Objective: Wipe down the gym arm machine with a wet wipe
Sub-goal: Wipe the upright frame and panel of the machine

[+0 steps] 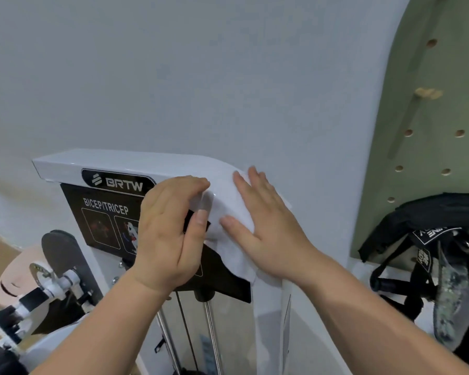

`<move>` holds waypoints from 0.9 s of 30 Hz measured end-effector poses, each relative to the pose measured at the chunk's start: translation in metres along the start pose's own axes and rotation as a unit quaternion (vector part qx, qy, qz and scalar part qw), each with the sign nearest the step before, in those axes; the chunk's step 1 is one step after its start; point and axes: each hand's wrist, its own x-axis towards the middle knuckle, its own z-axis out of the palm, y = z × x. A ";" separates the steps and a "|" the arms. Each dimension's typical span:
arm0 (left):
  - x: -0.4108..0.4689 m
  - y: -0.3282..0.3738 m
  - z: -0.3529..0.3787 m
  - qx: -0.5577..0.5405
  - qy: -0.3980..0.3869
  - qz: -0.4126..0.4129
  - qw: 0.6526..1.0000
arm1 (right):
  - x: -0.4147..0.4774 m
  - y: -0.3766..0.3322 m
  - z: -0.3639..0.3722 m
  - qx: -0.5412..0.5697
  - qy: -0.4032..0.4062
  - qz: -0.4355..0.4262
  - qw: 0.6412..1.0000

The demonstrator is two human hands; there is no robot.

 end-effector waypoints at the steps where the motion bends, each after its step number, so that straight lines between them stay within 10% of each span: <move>1: 0.001 -0.001 -0.002 0.005 0.009 -0.005 1.000 | 0.013 -0.006 -0.007 -0.012 -0.018 -0.008 1.000; 12: -0.024 -0.010 -0.005 0.055 -0.028 -0.108 0.992 | -0.049 0.025 0.027 0.063 0.059 -0.037 0.996; 22: -0.023 -0.013 -0.003 0.053 -0.011 -0.080 0.995 | 0.056 -0.025 -0.026 -0.062 -0.103 -0.096 0.988; 27: -0.020 -0.027 -0.007 0.076 0.004 -0.049 0.996 | 0.027 -0.018 -0.014 -0.035 -0.051 -0.084 0.995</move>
